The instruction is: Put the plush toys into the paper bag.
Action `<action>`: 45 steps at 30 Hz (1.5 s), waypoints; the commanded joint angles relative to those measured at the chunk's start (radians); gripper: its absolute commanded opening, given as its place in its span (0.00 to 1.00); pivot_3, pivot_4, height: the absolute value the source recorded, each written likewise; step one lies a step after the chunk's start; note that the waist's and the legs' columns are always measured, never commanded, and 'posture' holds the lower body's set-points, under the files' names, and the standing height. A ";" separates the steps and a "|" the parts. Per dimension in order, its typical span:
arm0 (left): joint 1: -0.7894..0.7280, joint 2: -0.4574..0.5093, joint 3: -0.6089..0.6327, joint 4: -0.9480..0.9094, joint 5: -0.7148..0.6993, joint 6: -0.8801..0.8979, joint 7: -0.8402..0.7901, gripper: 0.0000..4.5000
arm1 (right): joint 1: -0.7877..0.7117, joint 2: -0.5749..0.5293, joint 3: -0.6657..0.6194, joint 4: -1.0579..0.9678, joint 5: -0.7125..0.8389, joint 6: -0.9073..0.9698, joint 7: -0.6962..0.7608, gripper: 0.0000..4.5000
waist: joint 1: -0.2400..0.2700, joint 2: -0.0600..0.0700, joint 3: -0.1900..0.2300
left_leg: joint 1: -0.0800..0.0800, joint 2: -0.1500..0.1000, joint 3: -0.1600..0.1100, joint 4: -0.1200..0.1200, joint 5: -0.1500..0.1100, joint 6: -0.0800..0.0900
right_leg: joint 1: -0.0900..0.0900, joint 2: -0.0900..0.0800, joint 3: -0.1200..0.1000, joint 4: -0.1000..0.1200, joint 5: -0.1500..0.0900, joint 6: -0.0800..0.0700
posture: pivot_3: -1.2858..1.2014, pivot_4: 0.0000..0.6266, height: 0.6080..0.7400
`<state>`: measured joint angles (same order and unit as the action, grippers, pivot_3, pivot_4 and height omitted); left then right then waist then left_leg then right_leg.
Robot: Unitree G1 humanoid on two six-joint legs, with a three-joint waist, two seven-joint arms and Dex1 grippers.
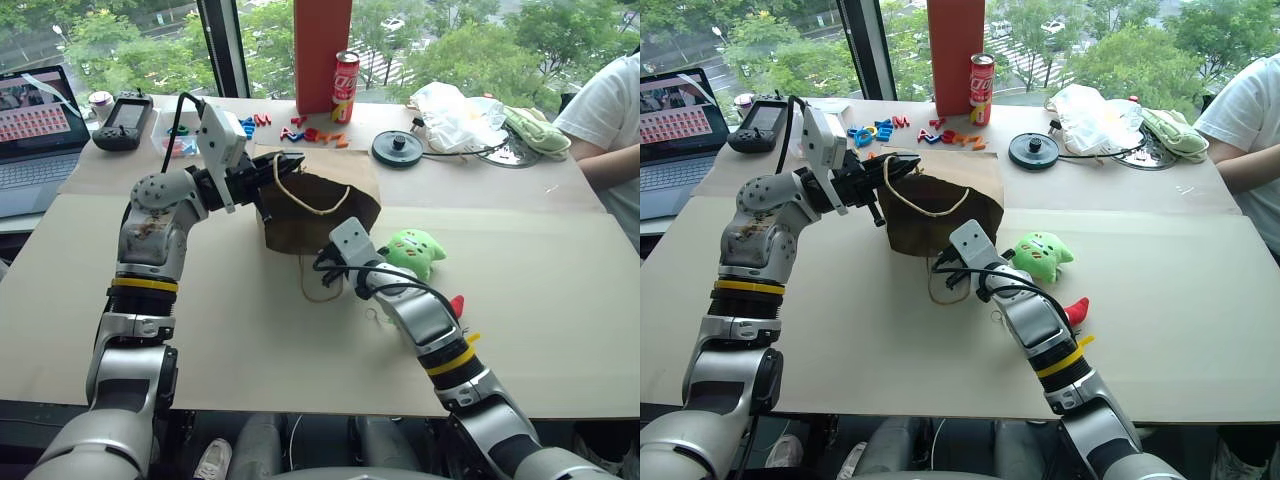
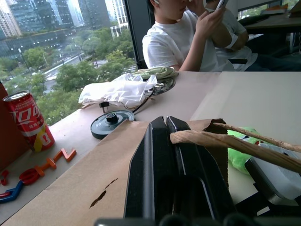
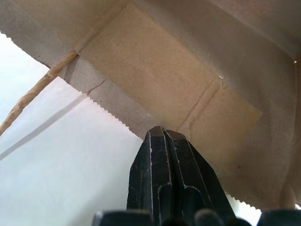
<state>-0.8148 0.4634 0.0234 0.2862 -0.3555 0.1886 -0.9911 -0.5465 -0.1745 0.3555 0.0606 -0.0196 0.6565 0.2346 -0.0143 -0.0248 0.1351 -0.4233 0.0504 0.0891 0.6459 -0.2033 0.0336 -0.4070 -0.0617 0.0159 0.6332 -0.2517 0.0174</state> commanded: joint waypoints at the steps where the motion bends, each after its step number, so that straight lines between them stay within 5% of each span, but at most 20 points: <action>1: -0.025 -0.002 0.024 -0.036 -0.018 -0.006 0.011 0.00 | 0.001 0.001 -0.030 -0.003 -0.017 -0.007 -0.001 0.01 | 0.000 0.000 0.000 | 0.000 0.000 0.000 0.000 0.000 0.000 | 0.000 0.000 0.000 0.000 0.000 0.000 | 0.52 0.24 0.99; 9: -0.023 -0.017 0.034 -0.026 -0.018 -0.011 0.038 0.00 | 0.019 0.055 -0.248 -0.215 0.149 0.050 0.021 0.01 | 0.002 0.000 0.000 | -0.001 0.000 -0.001 0.000 0.000 0.000 | 0.000 0.000 0.000 0.001 0.000 0.000 | 0.52 0.24 0.99; 22: -0.009 -0.029 0.033 -0.015 -0.011 -0.018 0.046 0.00 | 0.032 0.009 -0.421 -0.458 0.290 0.268 0.016 0.01 | 0.001 0.000 0.000 | 0.000 0.000 -0.001 -0.001 0.000 0.000 | 0.000 0.000 0.000 -0.001 0.000 0.000 | 0.52 0.24 0.99; 29: 0.007 -0.028 0.024 -0.008 0.001 -0.034 0.037 0.00 | 0.043 -0.026 -0.595 -0.500 0.332 0.334 -0.042 0.48 | 0.004 0.000 0.000 | -0.001 0.000 -0.001 -0.001 0.000 0.000 | 0.000 0.000 0.000 -0.001 0.000 0.000 | 0.52 0.24 0.99; 35: 0.013 -0.029 0.017 -0.002 0.006 -0.040 0.030 0.00 | 0.124 -0.176 -0.547 -0.530 0.305 0.436 -0.026 0.98 | 0.003 0.000 0.000 | -0.001 0.000 -0.001 -0.001 0.000 0.000 | 0.000 0.000 0.000 -0.002 0.000 0.000 | 0.52 0.24 0.99; 45: 0.019 -0.033 -0.002 0.000 0.013 -0.051 0.001 0.00 | 0.208 -0.160 -0.521 -0.543 0.323 0.563 -0.056 0.99 | 0.001 0.000 0.000 | 0.000 0.000 -0.001 -0.001 0.000 0.000 | 0.000 0.001 0.002 -0.003 0.000 0.000 | 0.52 0.24 0.99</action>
<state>-0.7862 0.4308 0.0206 0.3027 -0.3424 0.1626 -0.9811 -0.3410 -0.3412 -0.1680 -0.4584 0.2973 1.2058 0.1909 -0.0128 -0.0248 0.1351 -0.4231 0.0499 0.0879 0.6448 -0.2031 0.0334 -0.4070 -0.0611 0.0178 0.6301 -0.2517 0.0174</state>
